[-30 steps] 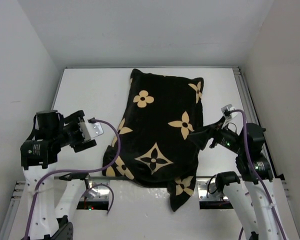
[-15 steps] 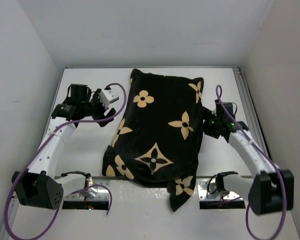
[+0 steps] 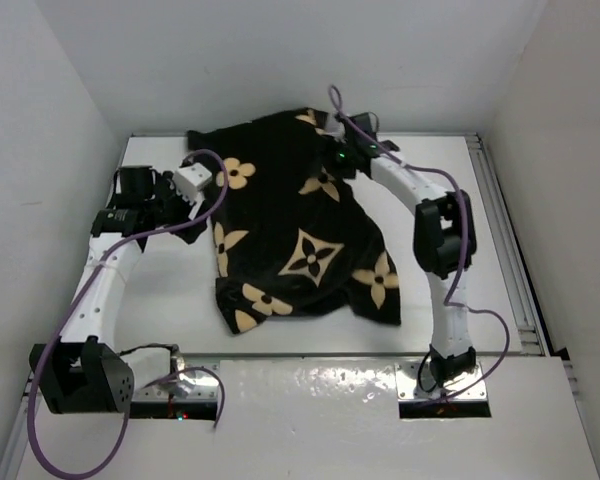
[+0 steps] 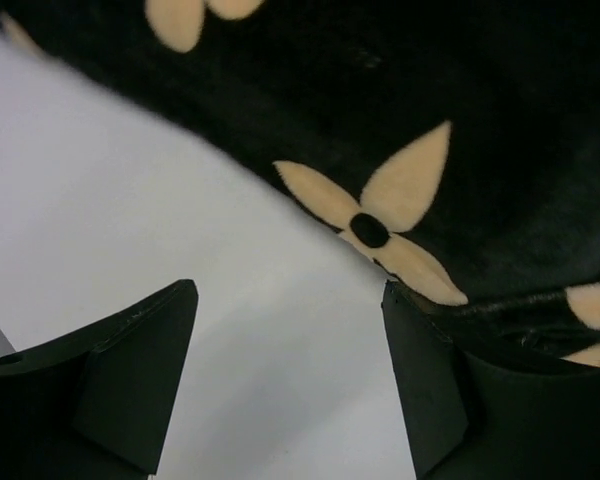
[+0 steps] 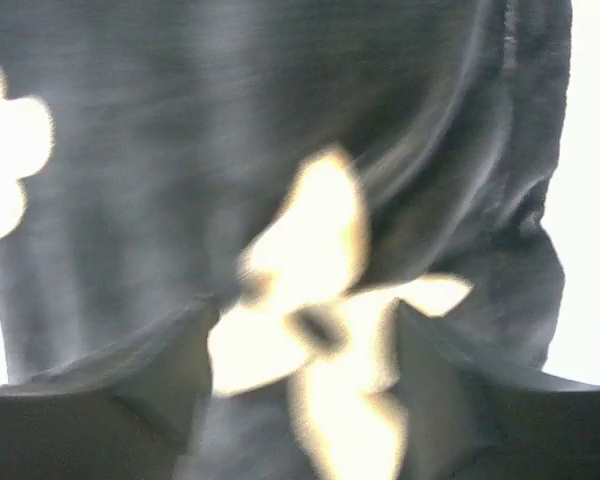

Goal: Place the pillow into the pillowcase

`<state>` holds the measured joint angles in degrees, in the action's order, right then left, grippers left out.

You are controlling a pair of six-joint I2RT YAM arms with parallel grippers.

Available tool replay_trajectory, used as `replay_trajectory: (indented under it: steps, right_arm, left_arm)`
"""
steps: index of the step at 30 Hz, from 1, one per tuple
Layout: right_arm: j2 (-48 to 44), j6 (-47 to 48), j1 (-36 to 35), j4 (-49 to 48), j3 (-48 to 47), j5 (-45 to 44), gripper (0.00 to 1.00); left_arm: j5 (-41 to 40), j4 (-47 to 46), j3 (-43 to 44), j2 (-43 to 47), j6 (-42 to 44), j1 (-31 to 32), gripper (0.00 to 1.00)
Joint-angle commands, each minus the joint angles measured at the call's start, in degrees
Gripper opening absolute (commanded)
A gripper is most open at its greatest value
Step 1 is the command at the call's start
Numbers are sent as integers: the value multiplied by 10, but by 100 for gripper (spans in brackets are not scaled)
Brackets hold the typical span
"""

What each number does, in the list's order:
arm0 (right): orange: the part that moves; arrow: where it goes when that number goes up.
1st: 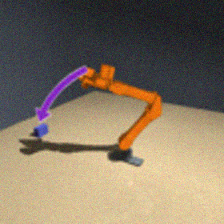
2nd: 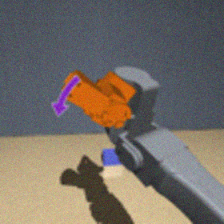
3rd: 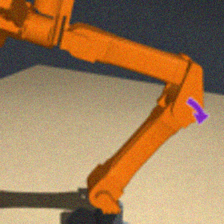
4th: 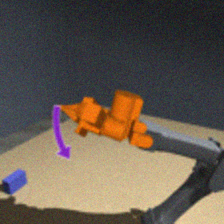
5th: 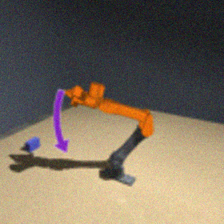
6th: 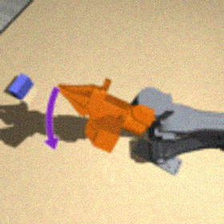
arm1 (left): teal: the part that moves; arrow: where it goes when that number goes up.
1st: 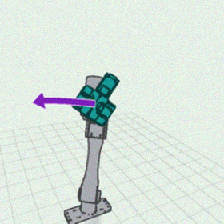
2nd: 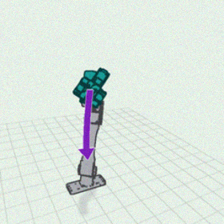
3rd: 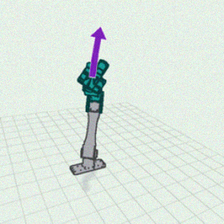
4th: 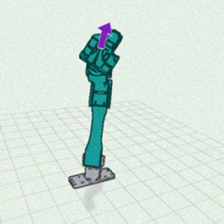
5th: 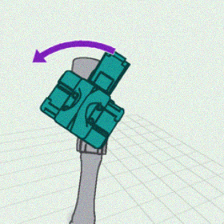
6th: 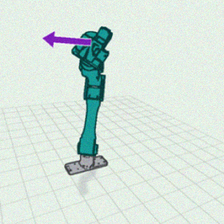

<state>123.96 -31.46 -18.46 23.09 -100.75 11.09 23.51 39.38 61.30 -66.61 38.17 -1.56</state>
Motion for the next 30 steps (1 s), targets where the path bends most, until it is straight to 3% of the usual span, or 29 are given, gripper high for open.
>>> replay_trajectory:
  steps: [1,2,3,7,12,14,15,16,17,18,20,23,26,30]
  right_arm:
    - [11,80,-82,-77,-118,49,76]
    - [-2,78,-87,-92,-97,47,91]
    - [-17,70,-87,-116,-73,43,99]
    - [-120,-47,-27,-228,81,-35,99]
    - [-282,-112,39,-234,309,-139,99]
    - [-358,-130,43,-200,374,-178,86]
    - [-381,-153,40,-198,444,-180,75]
    - [-417,-168,37,-207,482,-180,47]
    - [-432,-190,33,-209,548,-181,40]
    - [-443,-233,31,-226,578,-173,39]
    - [-466,-264,29,-285,654,-139,61]
    - [-460,-273,-10,-355,666,-114,81]
    - [-450,-251,-59,-376,651,-159,92]
    - [-407,-306,-73,-458,648,-163,98]
  left_arm:
    - [4,-31,-8,11,-26,-29,73]
    - [6,-38,-9,1,-34,-34,74]
    - [7,-43,-8,-7,-39,-36,74]
    - [-5,-84,9,-60,-62,-49,75]
    - [-41,-141,83,-196,-121,-47,81]
    - [-43,-162,115,-241,-149,-43,85]
    - [-48,-169,147,-280,-157,-39,88]
    - [-53,-191,160,-294,-162,-35,91]
    - [-57,-201,172,-326,-178,-29,92]
    - [-71,-213,200,-342,-183,-19,98]
    - [-76,-214,236,-388,-195,-10,99]
    - [-77,-215,283,-438,-195,5,99]
    - [-99,-227,276,-467,-159,9,98]
    - [-137,-253,206,-473,-125,23,85]
